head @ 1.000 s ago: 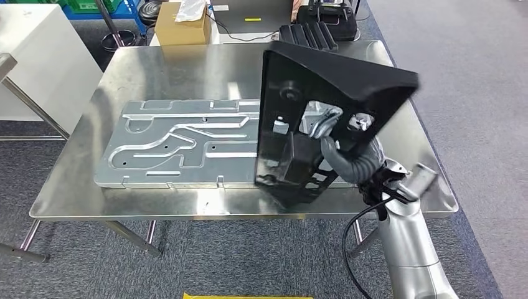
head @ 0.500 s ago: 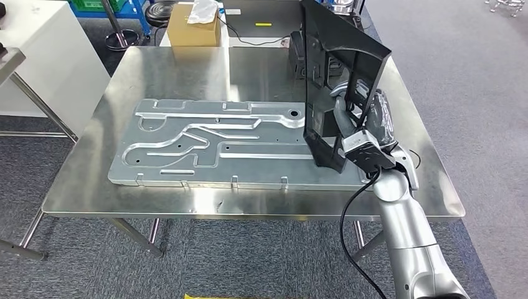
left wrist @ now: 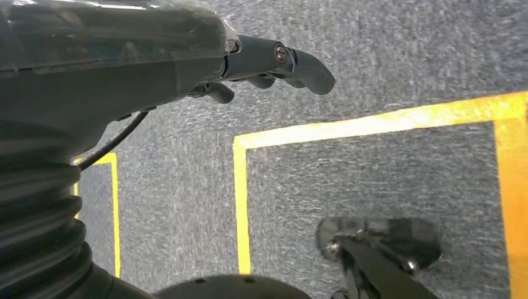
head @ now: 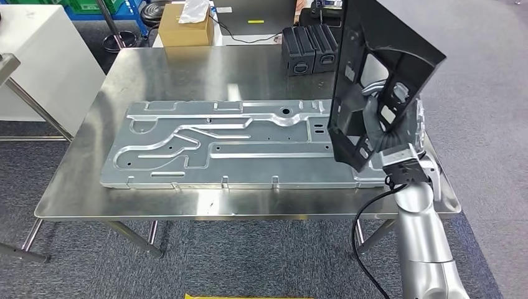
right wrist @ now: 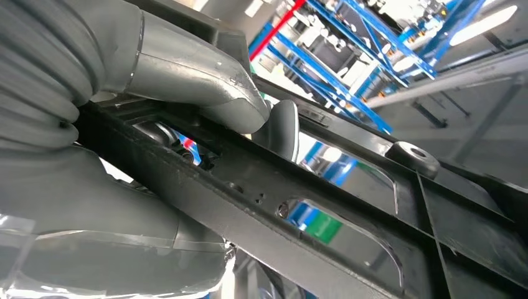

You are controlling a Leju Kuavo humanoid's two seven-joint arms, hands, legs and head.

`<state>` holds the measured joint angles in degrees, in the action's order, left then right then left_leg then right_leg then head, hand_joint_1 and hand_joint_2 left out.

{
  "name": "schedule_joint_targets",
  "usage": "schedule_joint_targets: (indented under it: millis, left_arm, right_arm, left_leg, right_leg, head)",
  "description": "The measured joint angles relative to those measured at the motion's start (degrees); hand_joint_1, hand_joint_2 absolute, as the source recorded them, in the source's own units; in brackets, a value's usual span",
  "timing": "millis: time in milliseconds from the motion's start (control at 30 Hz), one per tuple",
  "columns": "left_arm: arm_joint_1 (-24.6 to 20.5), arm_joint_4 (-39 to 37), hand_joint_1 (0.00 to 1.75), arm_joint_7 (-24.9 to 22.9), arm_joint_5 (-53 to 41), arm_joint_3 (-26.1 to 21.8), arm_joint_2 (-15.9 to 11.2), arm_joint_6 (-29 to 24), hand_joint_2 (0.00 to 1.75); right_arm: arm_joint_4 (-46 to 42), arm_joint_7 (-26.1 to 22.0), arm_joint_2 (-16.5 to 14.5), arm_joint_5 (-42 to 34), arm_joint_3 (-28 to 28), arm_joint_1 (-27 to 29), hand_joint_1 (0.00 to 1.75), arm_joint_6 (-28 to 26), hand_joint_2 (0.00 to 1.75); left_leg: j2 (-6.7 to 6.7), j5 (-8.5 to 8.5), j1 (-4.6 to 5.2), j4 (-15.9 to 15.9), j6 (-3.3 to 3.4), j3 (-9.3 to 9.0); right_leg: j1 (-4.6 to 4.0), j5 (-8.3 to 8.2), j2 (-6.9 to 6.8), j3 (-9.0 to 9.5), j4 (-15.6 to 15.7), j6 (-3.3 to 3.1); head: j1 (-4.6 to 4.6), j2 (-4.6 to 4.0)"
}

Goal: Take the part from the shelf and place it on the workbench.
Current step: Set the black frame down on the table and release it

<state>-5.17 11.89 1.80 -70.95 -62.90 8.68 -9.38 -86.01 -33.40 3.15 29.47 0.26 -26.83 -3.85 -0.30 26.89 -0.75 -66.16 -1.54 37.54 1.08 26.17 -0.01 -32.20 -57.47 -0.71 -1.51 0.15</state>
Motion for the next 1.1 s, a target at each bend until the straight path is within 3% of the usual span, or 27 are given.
schedule_joint_targets:
  millis: [33, 100, 167, 233, 267, 333, 400, 433, 467, 533, 567, 600, 733, 800, 867, 900, 933, 967, 1033, 1100]
  left_arm:
    - [0.01, 0.0, 0.0, 0.13, -0.16, 0.01, -0.02, 0.09, 1.75]
    - [-0.03, 0.0, 0.0, 0.27, -0.44, 0.08, -0.03, 0.24, 1.75]
    - [-0.05, 0.0, 0.0, 0.26, -0.57, 0.15, -0.01, 0.34, 1.75]
    - [-0.04, 0.0, 0.0, 0.18, -0.74, 0.18, 0.04, 0.61, 1.75]
    - [-0.08, 0.0, 0.0, 0.1, -0.87, 0.19, 0.08, 0.79, 1.75]
    - [-0.16, 0.0, 0.0, -0.09, -1.14, 0.21, 0.15, 1.04, 1.75]
    - [-0.15, 0.0, 0.0, -0.29, -1.23, 0.23, 0.25, 1.14, 1.75]
    - [-0.13, 0.0, 0.0, -0.36, -1.25, 0.23, 0.3, 1.17, 1.75]
    - [-0.12, 0.0, 0.0, -0.43, -1.25, 0.24, 0.39, 1.2, 1.75]
    - [-0.15, 0.0, 0.0, -0.51, -1.26, 0.26, 0.56, 1.25, 1.75]
    - [-0.19, 0.0, 0.0, -0.56, -1.26, 0.27, 0.63, 1.26, 1.75]
    - [-0.21, 0.0, 0.0, -0.6, -1.25, 0.28, 0.67, 1.27, 1.75]
    - [-0.31, 0.0, 0.0, -0.74, -1.21, 0.28, 0.74, 1.53, 1.75]
    - [-0.39, 0.0, 0.0, -0.75, -1.14, 0.28, 0.78, 1.74, 1.75]
    - [-0.67, 0.0, 0.0, -0.75, -1.06, 0.28, 0.81, 1.93, 1.75]
    - [-0.84, 0.0, 0.0, -0.77, -1.01, 0.28, 0.81, 1.99, 1.75]
    - [-0.96, 0.0, 0.0, -0.85, -0.93, 0.28, 0.82, 2.04, 1.75]
    - [-1.02, 0.0, 0.0, -0.92, -0.79, 0.28, 0.82, 2.06, 1.75]
    - [-0.88, 0.0, 0.0, -1.08, -0.44, 0.26, 0.83, 2.03, 1.75]
    - [-0.67, 0.0, 0.0, -1.13, -0.13, 0.22, 0.88, 1.96, 1.75]
  right_arm:
    - [-0.87, 0.0, 0.0, 0.01, -0.2, 0.08, 1.75, 0.09, 1.75]
    - [-2.48, 0.07, 0.0, 0.07, -0.57, 0.13, 1.75, 0.21, 1.75]
    - [-3.84, 0.15, -0.01, 0.14, -0.82, 0.15, 1.75, 0.45, 1.75]
    - [-5.01, 0.19, -0.02, 0.33, -0.98, 0.09, 1.75, 0.71, 1.75]
    - [-5.51, 0.21, -0.03, 0.45, -1.04, 0.0, 1.75, 0.77, 1.75]
    - [-6.24, 0.17, -0.02, 0.63, -1.14, -0.15, 1.75, 1.0, 1.75]
    - [-6.81, 0.02, -0.02, 0.82, -1.16, -0.08, 1.75, 1.5, 1.75]
    - [-7.19, -0.12, -0.02, 0.94, -1.15, -0.04, 1.75, 1.79, 1.75]
    - [-7.7, -0.29, -0.02, 1.14, -1.13, -0.01, 1.75, 2.03, 1.75]
    - [-8.92, -0.58, -0.02, 1.59, -0.98, -0.09, 1.75, 2.46, 1.75]
    - [-9.53, -0.57, -0.02, 1.94, -0.82, -0.17, 1.75, 2.66, 1.75]
    - [-10.07, -0.4, -0.02, 2.35, -0.6, -0.28, 1.75, 2.9, 1.75]
    - [-11.46, 1.29, 0.09, 4.38, 0.84, -1.52, 1.75, 4.05, 1.75]
    - [-11.77, 2.2, 0.24, 5.52, 1.76, -2.65, 1.75, 4.55, 1.75]
    - [-11.76, 3.11, 0.47, 6.72, 2.69, -3.69, 1.75, 4.99, 1.75]
    - [-11.61, 3.64, 0.66, 7.42, 3.21, -4.29, 1.75, 5.24, 1.75]
    - [-11.34, 4.24, 0.92, 8.13, 3.76, -5.06, 1.75, 5.48, 1.75]
    - [-10.96, 4.94, 1.22, 8.83, 4.35, -6.03, 1.75, 5.74, 1.75]
    - [-9.65, 6.48, 1.99, 10.14, 5.51, -8.68, 1.75, 6.12, 1.75]
    - [-7.22, 8.19, 2.99, 11.53, 6.79, -12.11, 1.75, 6.3, 1.75]
  left_leg:
    - [-0.01, -1.59, 0.1, 3.85, 0.2, -1.72]
    - [-0.05, -2.6, 0.31, 7.94, 0.72, -3.34]
    - [-0.07, -2.36, 0.44, 8.32, 1.35, -3.34]
    - [-0.05, -2.53, 0.33, 8.79, 2.1, -3.57]
    - [-0.04, -2.61, 0.25, 9.03, 2.44, -3.71]
    - [-0.03, -2.55, 0.3, 9.12, 2.89, -3.8]
    - [-0.03, -2.39, 0.42, 9.03, 3.03, -3.87]
    - [-0.05, -2.27, 0.45, 8.93, 3.03, -3.94]
    - [-0.09, -2.11, 0.46, 8.8, 2.98, -4.05]
    - [-0.17, -1.62, 0.58, 8.35, 2.68, -4.24]
    - [-0.2, -1.4, 0.69, 8.12, 2.46, -4.22]
    - [-0.21, -1.24, 0.8, 7.97, 2.24, -4.16]
    - [-0.15, -0.31, 0.89, 7.13, 1.13, -3.91]
    - [-0.1, 2.56, 0.75, 2.4, 0.57, -1.9]
    - [-0.06, 6.01, 0.62, -5.39, 0.24, 1.65]
    - [-0.06, 6.69, 0.6, -8.06, 0.16, 2.93]
    - [-0.05, 6.14, 0.59, -8.56, 0.17, 3.23]
    - [-0.05, 4.51, 0.6, -6.71, 0.28, 2.44]
    - [-0.06, 0.35, 0.66, 1.0, 0.71, -1.0]
    - [-0.08, -1.38, 0.87, 6.53, 1.21, -3.35]
  right_leg:
    - [-0.07, 0.18, 0.08, 0.0, -0.15, 0.24]
    - [-0.24, 0.32, 0.22, -0.31, -0.35, 0.81]
    - [-0.28, 0.31, 0.3, -0.53, -0.32, 1.43]
    - [-0.08, 1.29, 0.25, -0.96, -1.49, 2.0]
    - [-0.01, 2.56, 0.23, -1.92, -3.57, 2.22]
    - [0.04, 6.05, 0.2, -5.71, -11.0, 2.46]
    - [0.05, 7.48, 0.19, -9.11, -16.89, 2.56]
    - [0.06, 6.45, 0.18, -9.37, -16.76, 2.52]
    - [0.06, 4.45, 0.17, -8.46, -14.36, 2.41]
    - [-0.06, 0.32, 0.13, -4.94, -6.57, 2.1]
    - [-0.16, -0.68, 0.13, -3.66, -3.72, 1.91]
    - [-0.28, -0.96, 0.16, -2.99, -2.14, 1.72]
    - [-0.03, -0.82, 0.29, -2.83, -1.44, 0.58]
    - [0.14, -0.82, 0.19, -2.68, -1.28, 0.03]
    - [0.06, -0.74, 0.07, -2.67, -1.33, -0.21]
    - [0.02, -0.71, 0.04, -2.66, -1.37, -0.26]
    - [0.0, -0.67, 0.04, -2.64, -1.43, -0.28]
    - [-0.01, -0.63, 0.1, -2.58, -1.49, -0.27]
    - [-0.07, -0.49, 0.27, -2.45, -1.61, -0.12]
    - [-0.24, -0.51, 0.44, -2.63, -1.74, 0.3]
  head:
    - [-0.01, 0.0]
    - [0.03, 0.0]
    - [0.05, 0.0]
    - [0.11, -0.01]
    - [0.16, -0.01]
    - [0.26, 0.0]
    - [0.26, 0.0]
    - [0.26, 0.0]
    - [0.26, -0.01]
    - [0.26, 0.0]
    - [0.23, 0.0]
    - [0.21, 0.01]
    - [0.13, 0.01]
    - [0.01, 0.01]
    - [-0.07, 0.01]
    - [-0.06, 0.01]
    - [-0.07, 0.01]
    - [-0.07, 0.01]
    - [-0.05, 0.0]
    - [-0.02, 0.0]
